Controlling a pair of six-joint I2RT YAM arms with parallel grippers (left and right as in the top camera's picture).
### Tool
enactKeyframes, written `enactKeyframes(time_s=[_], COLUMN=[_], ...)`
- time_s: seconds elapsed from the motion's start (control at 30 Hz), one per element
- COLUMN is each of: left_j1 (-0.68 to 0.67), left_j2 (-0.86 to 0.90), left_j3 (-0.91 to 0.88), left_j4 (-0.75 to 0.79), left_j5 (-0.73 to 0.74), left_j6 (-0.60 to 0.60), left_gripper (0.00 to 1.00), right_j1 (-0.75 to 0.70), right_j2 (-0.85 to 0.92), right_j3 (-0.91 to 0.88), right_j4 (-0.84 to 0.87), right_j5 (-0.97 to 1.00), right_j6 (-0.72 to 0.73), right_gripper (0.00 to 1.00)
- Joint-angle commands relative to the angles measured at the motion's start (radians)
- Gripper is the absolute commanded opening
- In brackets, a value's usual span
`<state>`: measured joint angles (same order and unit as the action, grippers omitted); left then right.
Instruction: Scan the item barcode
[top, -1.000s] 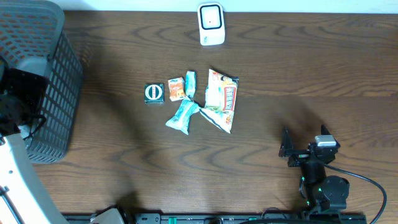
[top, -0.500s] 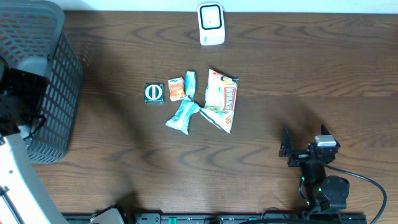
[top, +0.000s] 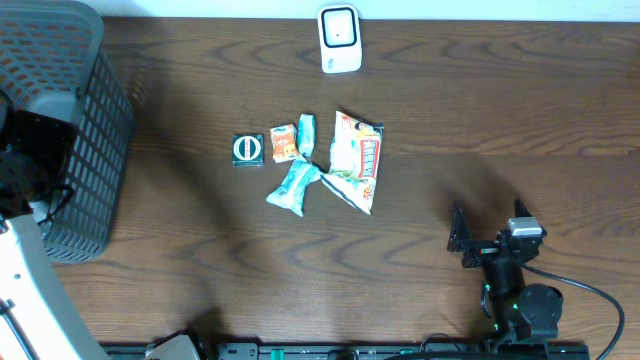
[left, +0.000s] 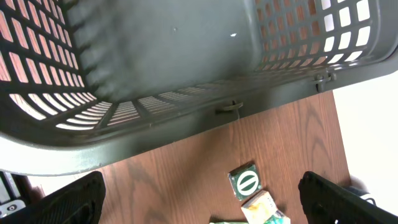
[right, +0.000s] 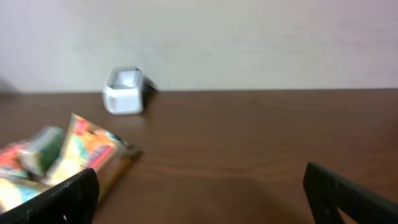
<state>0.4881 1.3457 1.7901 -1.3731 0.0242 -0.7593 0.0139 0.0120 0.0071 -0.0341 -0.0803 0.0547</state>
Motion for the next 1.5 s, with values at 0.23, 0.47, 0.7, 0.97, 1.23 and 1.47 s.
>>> enactKeyframes(time_s=[0.23, 0.47, 0.7, 0.97, 1.23, 1.47], left_j1=[0.004, 0.004, 0.004, 0.004, 0.004, 0.004], left_j2=[0.000, 0.000, 0.000, 0.000, 0.000, 0.000], left_j3=[0.003, 0.003, 0.003, 0.003, 0.003, 0.003], left_j4=[-0.003, -0.003, -0.003, -0.003, -0.003, -0.003], left_j5=[-0.006, -0.006, -0.006, -0.006, -0.006, -0.006], left_j6=[-0.002, -0.002, -0.002, -0.002, -0.002, -0.002], left_gripper=[0.98, 0.98, 0.98, 0.98, 0.97, 0.98], right_j1=[-0.006, -0.006, -0.006, -0.006, -0.006, 0.060], right_j2=[-0.006, -0.006, -0.006, 0.126, 0.627, 1.057], right_j3=[-0.001, -0.001, 0.002, 0.281, 0.834, 1.311], right_j4=[0.131, 0.240, 0.541, 0.492, -0.156, -0.763], right_j5=[-0.306, -0.398, -0.374, -0.301, -0.509, -0.567], right_j6=[0.338, 0.542, 0.582, 0.285, 0.052, -0.085], right_gripper=[0.99, 0.99, 0.99, 0.99, 0.99, 0.99])
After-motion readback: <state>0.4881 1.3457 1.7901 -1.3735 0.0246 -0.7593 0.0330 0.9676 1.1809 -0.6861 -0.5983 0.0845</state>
